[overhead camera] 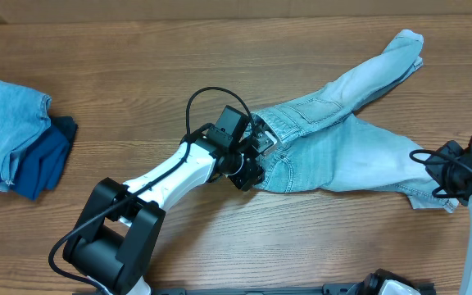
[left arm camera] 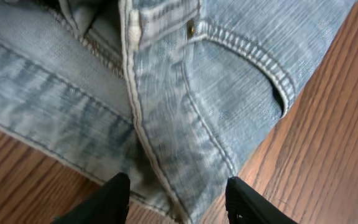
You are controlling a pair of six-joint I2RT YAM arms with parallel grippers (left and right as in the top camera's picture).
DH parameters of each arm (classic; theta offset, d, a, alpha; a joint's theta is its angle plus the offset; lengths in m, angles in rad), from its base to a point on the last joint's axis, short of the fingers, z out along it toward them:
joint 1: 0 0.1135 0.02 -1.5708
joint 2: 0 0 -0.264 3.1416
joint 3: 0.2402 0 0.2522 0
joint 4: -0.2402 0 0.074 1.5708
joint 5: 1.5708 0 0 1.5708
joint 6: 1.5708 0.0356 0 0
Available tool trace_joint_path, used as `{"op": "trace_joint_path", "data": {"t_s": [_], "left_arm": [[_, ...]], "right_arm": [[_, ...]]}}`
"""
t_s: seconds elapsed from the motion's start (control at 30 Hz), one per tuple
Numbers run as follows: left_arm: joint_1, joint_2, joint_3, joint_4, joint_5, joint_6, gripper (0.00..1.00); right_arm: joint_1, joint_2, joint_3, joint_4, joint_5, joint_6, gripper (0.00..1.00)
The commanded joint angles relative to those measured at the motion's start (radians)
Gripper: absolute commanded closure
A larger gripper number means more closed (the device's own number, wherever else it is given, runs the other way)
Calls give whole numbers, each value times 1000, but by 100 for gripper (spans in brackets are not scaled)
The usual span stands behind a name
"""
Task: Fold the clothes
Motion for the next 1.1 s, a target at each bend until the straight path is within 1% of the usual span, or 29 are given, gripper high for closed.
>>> {"op": "trace_joint_path", "data": {"t_s": [0.0, 0.13, 0.3, 0.37, 0.4, 0.43, 0.5, 0.53, 0.57, 0.67, 0.73, 0.77, 0.8, 0.83, 0.87, 0.97, 1.07], "left_arm": [[-19, 1, 21, -39, 1, 35, 46], [-31, 2, 21, -63, 2, 48, 46], [-40, 2, 21, -83, 1, 49, 53], [-40, 2, 21, -84, -1, 51, 52], [-40, 2, 21, -76, -15, 60, 46], [-39, 3, 21, -67, -25, 60, 44], [-40, 12, 21, -38, -25, 53, 44], [-43, 26, 21, -24, -24, 36, 46], [-44, 39, 21, -24, -25, 26, 49], [-45, 46, 50, -33, -25, 8, 78], [-45, 45, 80, -54, -21, -21, 88], [-44, 44, 108, -93, -21, -20, 94], [-44, 41, 140, -144, -21, -20, 96], [-43, 34, 202, -230, -38, -19, 96], [-41, 29, 245, -282, -54, -20, 96], [-25, 6, 502, -522, -131, -26, 96], [8, 2, 727, -690, -223, -75, 96]], "right_arm": [[-3, -3, 17, 1, -2, 2, 79], [-3, -3, 17, 1, -2, 2, 79], [-3, -3, 17, -3, -2, 1, 78], [-3, -3, 17, -6, -2, 1, 79], [-3, -3, 17, -7, -2, 1, 78], [-3, -3, 17, -8, -2, 1, 78], [-3, -3, 17, -12, -2, 1, 79], [-3, -3, 17, -14, -2, 2, 78], [-3, -3, 17, -16, -2, 1, 78], [-3, -3, 17, -18, -2, 2, 78], [-3, -3, 17, -18, -2, 2, 78], [-3, -3, 17, -17, -2, 2, 79], [-3, -3, 17, -16, -2, 2, 79], [-3, -3, 17, -14, -2, 2, 79], [-3, -3, 17, -10, -2, 2, 78], [-3, -3, 17, -6, -25, 1, 79], [-3, -3, 15, -6, -25, 1, 78]]}}
